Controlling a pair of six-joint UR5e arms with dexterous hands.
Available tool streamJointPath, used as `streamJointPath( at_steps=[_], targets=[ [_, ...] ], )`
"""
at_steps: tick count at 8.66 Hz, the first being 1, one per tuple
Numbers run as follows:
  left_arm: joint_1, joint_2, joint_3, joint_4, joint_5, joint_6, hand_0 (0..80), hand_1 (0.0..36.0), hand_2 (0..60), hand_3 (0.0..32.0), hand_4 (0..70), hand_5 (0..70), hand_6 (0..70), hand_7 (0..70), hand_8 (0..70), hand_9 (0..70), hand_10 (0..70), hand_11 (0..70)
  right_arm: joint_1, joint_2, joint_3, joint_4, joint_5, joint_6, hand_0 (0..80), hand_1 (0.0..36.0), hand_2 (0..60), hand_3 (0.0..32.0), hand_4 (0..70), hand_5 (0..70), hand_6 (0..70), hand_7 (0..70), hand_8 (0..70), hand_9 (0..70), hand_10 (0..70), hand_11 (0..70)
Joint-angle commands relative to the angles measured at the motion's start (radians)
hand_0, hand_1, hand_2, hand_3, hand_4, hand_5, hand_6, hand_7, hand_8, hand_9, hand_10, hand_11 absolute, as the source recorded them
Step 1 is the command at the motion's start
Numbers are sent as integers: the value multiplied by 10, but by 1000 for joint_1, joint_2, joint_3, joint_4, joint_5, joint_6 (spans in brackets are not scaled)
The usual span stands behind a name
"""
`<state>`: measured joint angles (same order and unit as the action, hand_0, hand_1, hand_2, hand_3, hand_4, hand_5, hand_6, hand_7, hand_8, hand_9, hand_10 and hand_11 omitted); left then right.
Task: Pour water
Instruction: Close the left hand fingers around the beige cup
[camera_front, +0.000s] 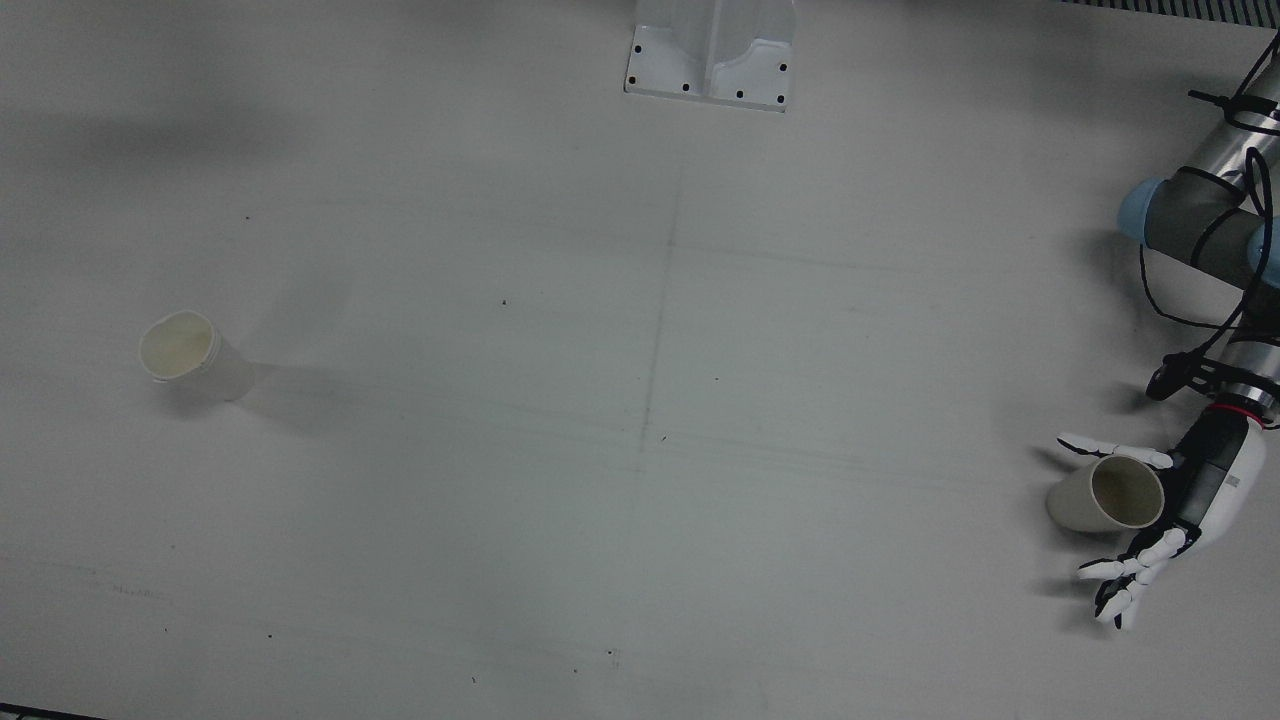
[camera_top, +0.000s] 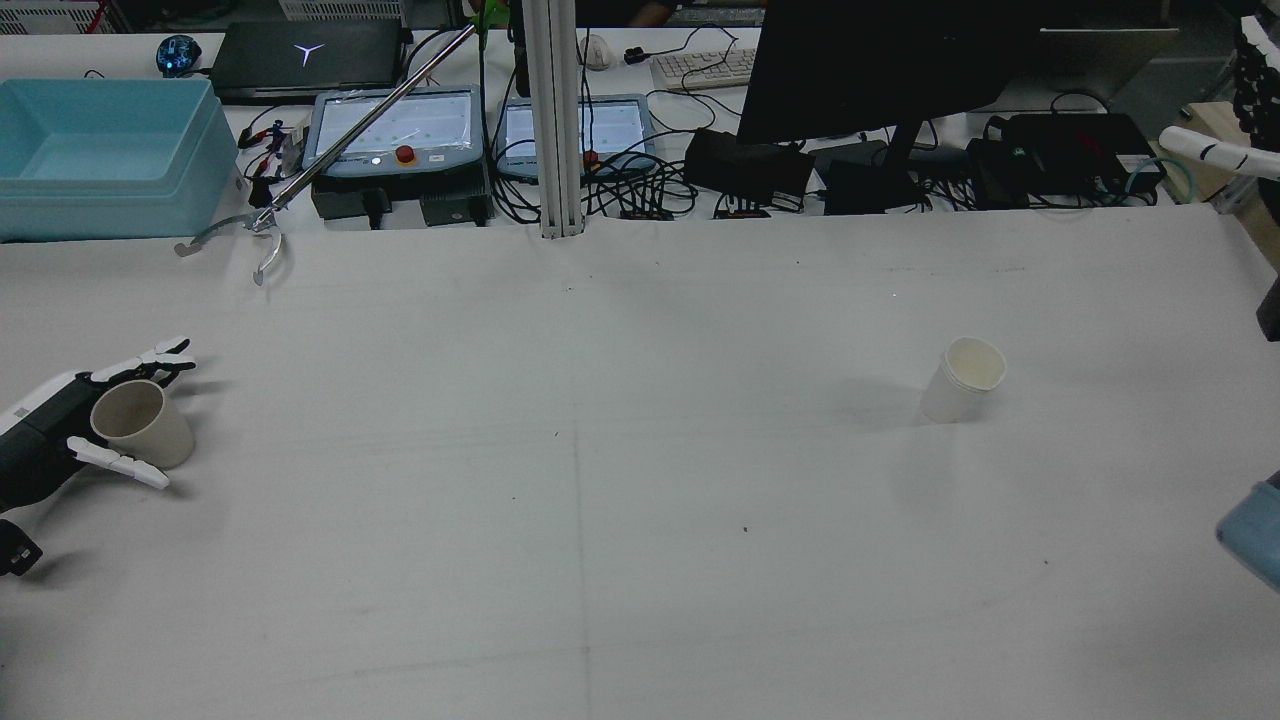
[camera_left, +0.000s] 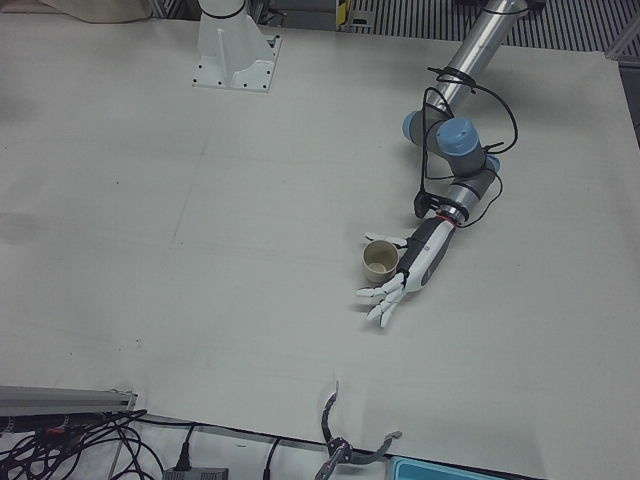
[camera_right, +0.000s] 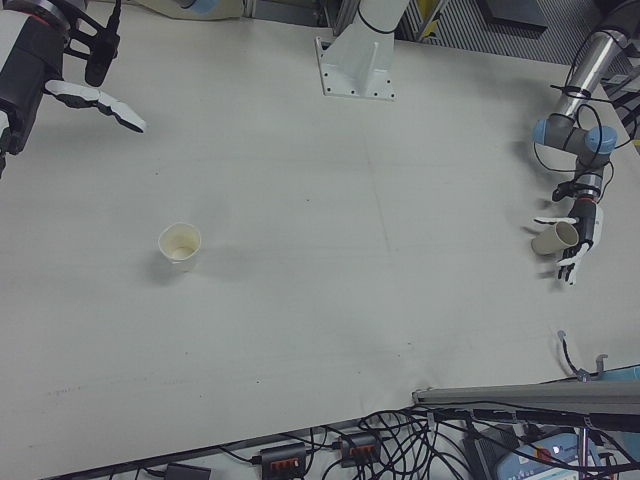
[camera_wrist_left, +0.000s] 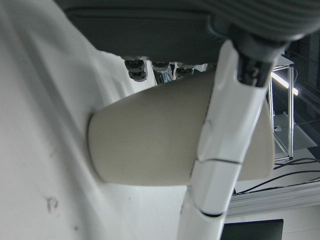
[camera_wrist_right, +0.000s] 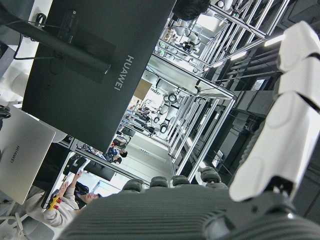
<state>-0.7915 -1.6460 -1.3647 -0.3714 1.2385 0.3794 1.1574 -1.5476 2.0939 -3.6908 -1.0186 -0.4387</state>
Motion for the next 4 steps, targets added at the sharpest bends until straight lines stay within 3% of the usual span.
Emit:
streamJointPath(
  at_steps=[1, 2, 4],
  targets=[
    [0, 0, -1, 0, 1, -2, 800, 274, 0, 0, 303, 296, 76, 99, 20, 14, 48, 103, 1, 0, -2, 0, 0, 0, 456, 139, 161, 0, 47, 0, 9, 15, 0, 20, 0, 0],
    [0, 0, -1, 3, 1, -2, 800, 278, 0, 0, 368, 369, 82, 107, 26, 22, 55, 111, 1, 0, -3, 0, 0, 0, 457, 139, 160, 0, 47, 0, 9, 15, 0, 19, 0, 0],
    [2, -1, -2, 11, 1, -4, 800, 276, 0, 0, 469, 407, 88, 121, 28, 28, 63, 120, 2, 0, -3, 0, 0, 0, 458, 140, 160, 0, 46, 0, 8, 15, 0, 17, 0, 0]
  ],
)
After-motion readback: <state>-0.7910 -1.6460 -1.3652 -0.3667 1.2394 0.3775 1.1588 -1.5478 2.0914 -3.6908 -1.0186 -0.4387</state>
